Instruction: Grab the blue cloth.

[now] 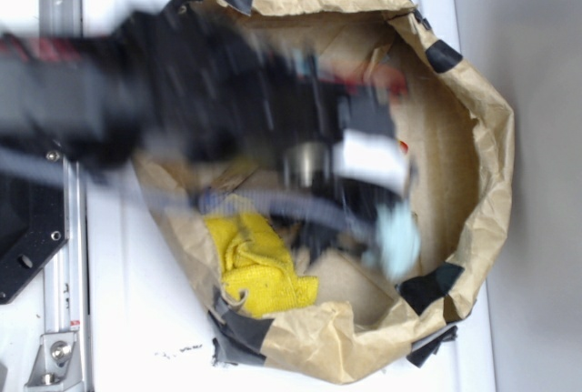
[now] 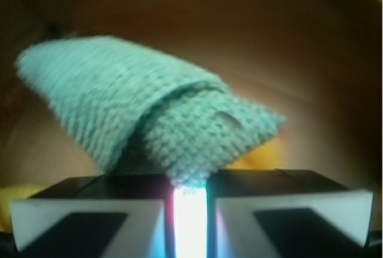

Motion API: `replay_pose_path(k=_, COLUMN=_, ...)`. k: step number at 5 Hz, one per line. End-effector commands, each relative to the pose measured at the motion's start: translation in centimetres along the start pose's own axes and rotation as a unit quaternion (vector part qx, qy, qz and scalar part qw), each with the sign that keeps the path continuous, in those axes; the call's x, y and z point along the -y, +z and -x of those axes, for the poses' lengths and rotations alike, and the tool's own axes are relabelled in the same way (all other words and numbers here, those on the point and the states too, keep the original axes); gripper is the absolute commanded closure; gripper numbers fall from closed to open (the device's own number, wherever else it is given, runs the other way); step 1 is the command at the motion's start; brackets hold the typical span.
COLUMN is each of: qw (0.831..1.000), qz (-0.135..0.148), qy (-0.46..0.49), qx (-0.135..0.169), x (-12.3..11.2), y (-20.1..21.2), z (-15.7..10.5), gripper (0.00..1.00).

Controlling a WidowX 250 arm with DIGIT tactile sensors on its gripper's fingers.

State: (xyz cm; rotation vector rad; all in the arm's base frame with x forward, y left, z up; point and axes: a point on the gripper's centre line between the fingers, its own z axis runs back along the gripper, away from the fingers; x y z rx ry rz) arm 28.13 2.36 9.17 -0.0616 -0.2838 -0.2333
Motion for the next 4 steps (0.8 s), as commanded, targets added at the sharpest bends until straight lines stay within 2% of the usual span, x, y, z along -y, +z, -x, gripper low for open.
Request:
replay_pose_path(k=1, qw=0.992, qz=-0.001, qy=0.114, qx=-0.055, x=-1.3, y=6.8, z=-0.7, gripper=1.0)
replay_pose_path(k=2, qw=0.998, qz=-0.014, qy=0.032, qx=-0.058, x=2.2, y=6.9, z=-1.2, gripper=1.0)
replay_pose_path(k=3, qw=0.996, qz=-0.043, qy=0.035, qx=-0.073, x=4.5, y=6.2, z=-1.5, gripper=1.0)
replay_pose_path(k=4, qw=0.991, qz=-0.07, qy=0.047, qx=-0.101, x=5.3, y=5.1, z=-1.6, gripper=1.0)
